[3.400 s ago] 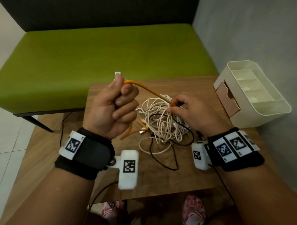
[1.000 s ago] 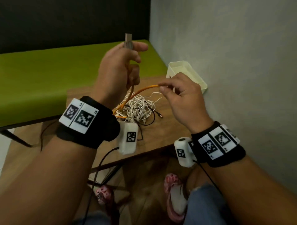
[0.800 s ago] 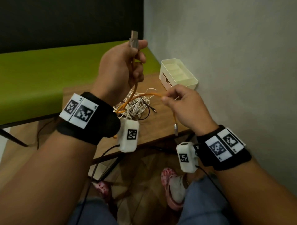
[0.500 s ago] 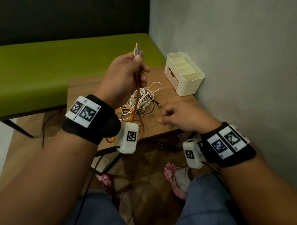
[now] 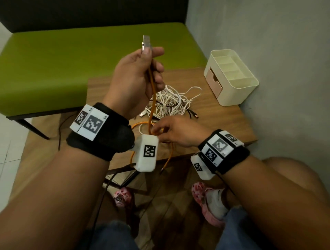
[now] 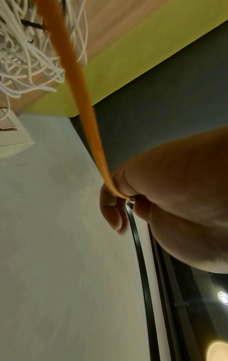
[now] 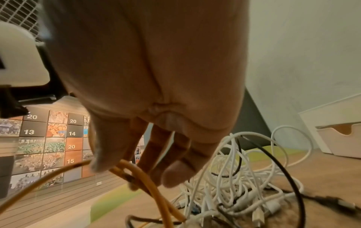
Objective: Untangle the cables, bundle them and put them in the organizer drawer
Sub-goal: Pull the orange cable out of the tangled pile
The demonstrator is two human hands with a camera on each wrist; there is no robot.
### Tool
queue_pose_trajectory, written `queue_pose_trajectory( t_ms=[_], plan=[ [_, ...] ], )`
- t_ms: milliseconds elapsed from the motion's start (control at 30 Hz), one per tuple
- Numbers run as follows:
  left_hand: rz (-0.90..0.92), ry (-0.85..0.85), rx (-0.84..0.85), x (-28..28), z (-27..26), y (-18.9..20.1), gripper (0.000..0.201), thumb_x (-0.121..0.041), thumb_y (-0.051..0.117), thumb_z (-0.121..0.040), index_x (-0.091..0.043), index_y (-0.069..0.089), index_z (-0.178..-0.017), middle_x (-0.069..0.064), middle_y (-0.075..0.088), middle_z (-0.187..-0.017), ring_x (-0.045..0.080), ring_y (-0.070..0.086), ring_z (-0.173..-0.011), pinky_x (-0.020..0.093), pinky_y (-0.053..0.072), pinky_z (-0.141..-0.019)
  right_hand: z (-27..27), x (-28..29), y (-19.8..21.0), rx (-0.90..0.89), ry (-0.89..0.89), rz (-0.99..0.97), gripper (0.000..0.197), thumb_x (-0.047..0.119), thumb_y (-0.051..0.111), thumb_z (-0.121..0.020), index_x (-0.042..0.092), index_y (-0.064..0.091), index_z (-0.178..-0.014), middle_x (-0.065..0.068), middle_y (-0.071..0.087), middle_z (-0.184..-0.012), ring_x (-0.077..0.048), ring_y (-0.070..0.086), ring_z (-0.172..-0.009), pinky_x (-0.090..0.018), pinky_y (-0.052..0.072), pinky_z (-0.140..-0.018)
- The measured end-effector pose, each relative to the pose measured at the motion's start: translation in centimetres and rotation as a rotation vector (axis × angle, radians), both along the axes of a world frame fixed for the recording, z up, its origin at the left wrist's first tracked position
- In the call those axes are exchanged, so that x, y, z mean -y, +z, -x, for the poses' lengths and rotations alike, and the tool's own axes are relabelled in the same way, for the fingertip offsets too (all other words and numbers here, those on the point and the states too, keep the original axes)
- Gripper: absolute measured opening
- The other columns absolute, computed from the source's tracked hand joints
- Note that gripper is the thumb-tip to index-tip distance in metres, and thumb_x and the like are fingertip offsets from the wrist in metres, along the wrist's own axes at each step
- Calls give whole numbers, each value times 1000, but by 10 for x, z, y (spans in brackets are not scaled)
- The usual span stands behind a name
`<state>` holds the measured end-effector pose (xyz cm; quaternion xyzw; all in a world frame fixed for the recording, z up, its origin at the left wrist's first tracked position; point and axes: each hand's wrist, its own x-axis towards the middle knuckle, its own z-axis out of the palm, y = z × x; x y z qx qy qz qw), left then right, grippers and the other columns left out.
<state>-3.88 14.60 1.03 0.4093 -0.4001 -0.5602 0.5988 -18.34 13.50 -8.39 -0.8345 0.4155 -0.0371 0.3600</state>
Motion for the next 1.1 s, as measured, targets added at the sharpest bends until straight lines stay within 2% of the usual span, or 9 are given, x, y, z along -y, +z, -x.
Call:
queue_pose_trajectory(
  t_ms=[133, 333, 433, 533, 667, 733, 900, 967, 1100],
  plan=[
    [31, 5, -10, -5, -7, 6, 38, -22, 32, -108, 6, 48, -130, 3, 55, -73, 10, 48, -53, 25, 43, -52, -1, -3, 4, 115, -142, 118, 15, 25, 72, -88, 24, 74, -103, 8, 70, -96, -7, 62, -87, -28, 50, -79],
    [115, 7, -4, -15, -5, 35, 40, -24, 31, -108, 5, 49, -130, 2, 53, -73, 9, 47, -53, 24, 41, -51, 7, -15, 63, 500, -292, 465, 16, 17, 68, -91, 12, 72, -105, 12, 65, -92, 1, 58, -82, -7, 41, -73],
    [155, 2, 14, -20, -4, 46, 40, -24, 31, -108, 3, 50, -130, 2, 53, -74, 8, 45, -53, 23, 41, -49, 19, -23, 89, 561, -335, 380, 9, 20, 72, -88, 22, 72, -97, 17, 65, -81, 6, 60, -74, -12, 47, -70],
    [138, -6, 30, -24, -6, 49, 39, -26, 32, -108, 0, 51, -129, 0, 53, -74, 6, 44, -53, 22, 40, -46, 33, -35, 97, 557, -316, 134, 7, 19, 74, -86, 25, 71, -88, 5, 70, -74, -4, 63, -66, -29, 52, -62],
    [21, -46, 74, -27, -4, 36, 38, -28, 36, -107, -2, 52, -129, -1, 54, -73, 6, 43, -51, 21, 37, -40, 49, -61, 91, 530, -305, -92, 10, 11, 72, -86, 7, 71, -95, 0, 73, -72, -10, 68, -65, -26, 56, -58],
    [-38, -98, 126, -31, -1, 25, 37, -30, 38, -106, -5, 54, -128, 0, 56, -72, 6, 44, -49, 22, 38, -38, 59, -70, 82, 453, -290, -185, 11, 12, 73, -85, 9, 72, -96, -1, 74, -77, -12, 69, -67, -26, 57, -61],
    [-91, -179, 195, -37, 1, 6, 35, -38, 41, -104, -18, 58, -127, 2, 61, -65, 8, 45, -45, 23, 42, -38, 90, -65, 54, -272, -200, -214, 13, 42, 80, -76, 38, 73, -86, 14, 67, -104, -7, 61, -100, -39, 51, -91],
    [-103, -177, 205, -34, 1, 2, 35, -37, 41, -104, -16, 58, -126, 1, 61, -63, 9, 45, -44, 22, 40, -38, 93, -61, 56, -258, -286, -226, 27, 48, 81, -73, 42, 69, -97, 13, 62, -111, -9, 59, -105, -38, 50, -94],
    [-100, -165, 193, -24, 2, -11, 36, -34, 40, -105, -9, 59, -122, 1, 57, -60, 9, 43, -42, 21, 38, -38, 77, -54, 66, 84, -345, -144, 41, 44, 82, -72, 40, 67, -110, 11, 68, -104, -3, 64, -98, -29, 51, -87]
  ],
)
